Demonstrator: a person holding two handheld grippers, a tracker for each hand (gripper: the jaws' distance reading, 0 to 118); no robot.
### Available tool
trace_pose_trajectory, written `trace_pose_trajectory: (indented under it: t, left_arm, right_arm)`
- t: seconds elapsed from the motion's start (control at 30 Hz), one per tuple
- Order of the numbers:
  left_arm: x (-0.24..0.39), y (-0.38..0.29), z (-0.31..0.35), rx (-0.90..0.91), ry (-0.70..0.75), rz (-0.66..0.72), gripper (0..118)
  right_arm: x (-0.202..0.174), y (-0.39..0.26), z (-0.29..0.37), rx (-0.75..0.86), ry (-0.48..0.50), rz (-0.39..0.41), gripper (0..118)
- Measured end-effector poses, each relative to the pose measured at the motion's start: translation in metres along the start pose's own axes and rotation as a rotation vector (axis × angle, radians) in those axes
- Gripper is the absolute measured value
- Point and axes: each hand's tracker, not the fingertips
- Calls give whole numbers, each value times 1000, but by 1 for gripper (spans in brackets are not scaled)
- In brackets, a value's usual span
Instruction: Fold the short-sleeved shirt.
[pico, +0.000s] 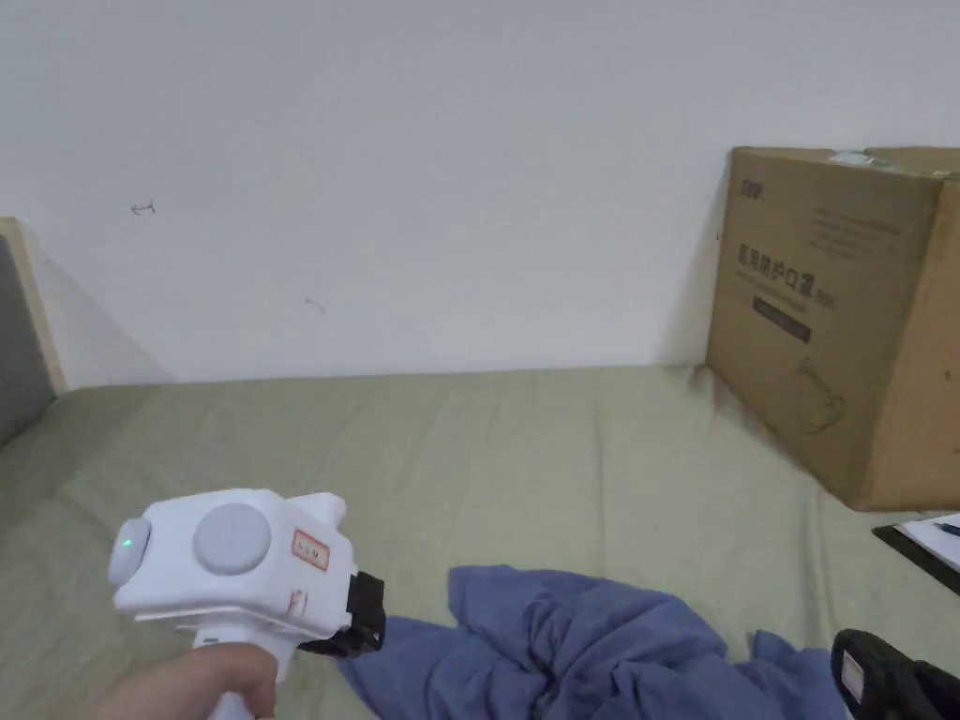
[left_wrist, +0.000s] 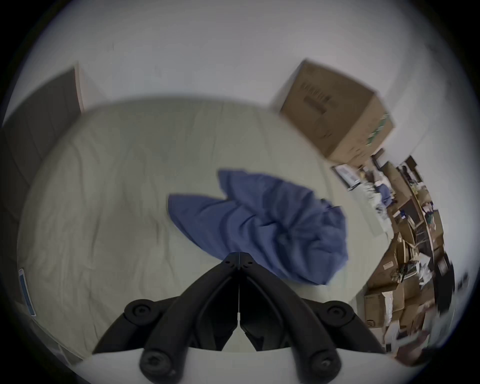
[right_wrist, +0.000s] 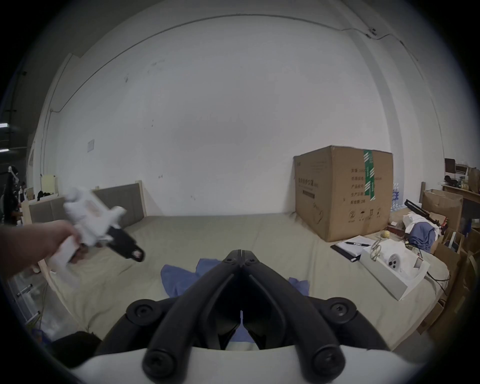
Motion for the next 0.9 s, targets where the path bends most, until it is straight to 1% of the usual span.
trace_pose_trajectory:
  t: [0.07, 0.1, 0.13, 0.2, 0.23, 0.33, 0.4, 0.43, 0.47, 0.53, 0.57, 0.6, 0.63, 0.67, 0.7, 0.77, 0.8, 0.83, 0.87, 0.9]
  left_arm:
    - [-20, 22, -44, -57, 121, 39, 0]
    - [-27, 30, -64, -50, 152, 35, 15]
    - [-36, 39, -83, -59, 178, 43, 45]
    - [-51, 50, -114, -77, 231, 69, 115]
    - [-58, 49, -121, -45, 266, 79, 117]
    - [-71, 56, -156, -36, 246, 91, 116]
    - [-72, 54, -174, -104, 271, 93, 115]
    - [-73, 51, -181, -131, 276, 67, 111]
    - [-72, 47, -183, -120, 263, 40, 102]
    - [-61, 38, -178, -60, 322, -50, 90]
    - [-55, 32, -172, -26, 300, -67, 77]
    - [-48, 26, -166, -14, 295, -107, 54]
    - [-41, 21, -157, -5, 296, -149, 26]
    - [-39, 15, -150, 14, 275, -181, 2]
    - [-36, 10, -144, 54, 253, -196, 2]
    - [-37, -2, -128, 93, 159, -155, 2]
    - [-37, -13, -124, 47, 103, -98, 2]
    - [-37, -19, -119, 62, 104, -91, 2]
    - [-39, -26, -114, 75, 88, -77, 2]
    - [-37, -25, -107, 84, 57, -60, 2]
  right_arm:
    - [1, -8, -11, -33, 14, 10, 0]
    - [2, -13, -17, -52, 19, 15, 0]
    - [4, -17, -24, -71, 25, 19, 0]
    - [7, -25, -36, -112, 30, 32, 0]
    - [9, -28, -43, -135, 28, 38, 0]
    - [16, -37, -60, -193, 38, 29, 0]
    - [18, -42, -70, -211, 32, 22, 0]
    - [18, -45, -74, -217, 28, 21, 0]
    - [19, -46, -78, -224, 26, 19, 0]
    - [18, -49, -89, -237, 26, 15, 0]
    - [17, -49, -95, -240, 28, 14, 0]
    - [17, -50, -101, -240, 33, 13, 0]
    - [16, -49, -107, -238, 41, 11, 0]
    - [14, -47, -116, -233, 55, 9, 0]
    - [13, -45, -125, -229, 72, 10, 0]
    - [12, -32, -159, -236, 121, 19, 0]
    - [14, -23, -183, -266, 137, 16, 0]
    - [16, -16, -205, -316, 147, 5, 0]
    - [22, -9, -239, -397, 175, -34, 0]
    - [28, -6, -273, -506, 205, -76, 7]
